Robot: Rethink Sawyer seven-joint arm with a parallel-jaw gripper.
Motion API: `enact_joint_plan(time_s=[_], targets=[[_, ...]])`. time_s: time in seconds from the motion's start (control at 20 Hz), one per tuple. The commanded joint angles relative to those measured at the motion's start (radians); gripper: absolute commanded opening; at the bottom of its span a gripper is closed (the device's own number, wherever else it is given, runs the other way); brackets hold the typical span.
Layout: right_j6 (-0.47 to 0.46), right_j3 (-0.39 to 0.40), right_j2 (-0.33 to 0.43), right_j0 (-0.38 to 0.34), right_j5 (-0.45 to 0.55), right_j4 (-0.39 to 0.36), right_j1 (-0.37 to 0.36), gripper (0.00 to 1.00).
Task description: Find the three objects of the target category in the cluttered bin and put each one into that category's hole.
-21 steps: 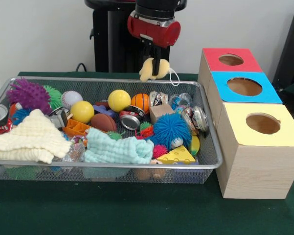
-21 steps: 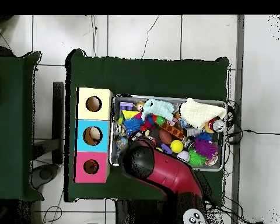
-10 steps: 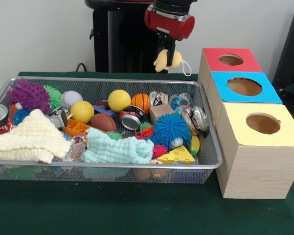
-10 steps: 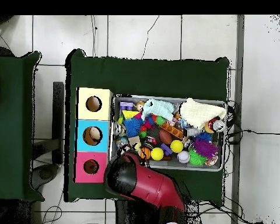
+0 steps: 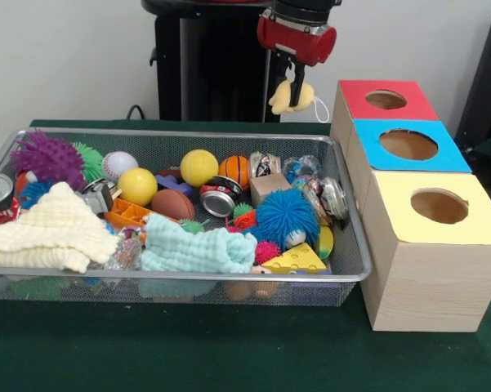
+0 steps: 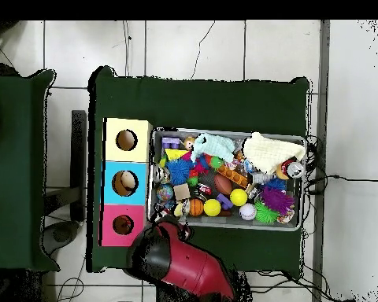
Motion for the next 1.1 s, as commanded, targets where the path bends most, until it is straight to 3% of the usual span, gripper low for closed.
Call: enact_joint_plan(time_s=[0.05,0.25,0.5,0.85,1.1], targets=[[0.299,0.057,0.004,0.008,-0.027,0.093,0.019,0.00],[0.292,0.071,0.011,0.008,-0.028,0.116,0.009,0.00],[0.287,0.043,-0.052,0.071,0.068,0.154,-0.015,0.00],[0.288,0.040,-0.074,0.109,0.102,0.193,-0.026,0.00],[0.292,0.012,-0.132,0.156,0.178,0.209,-0.035,0.00]])
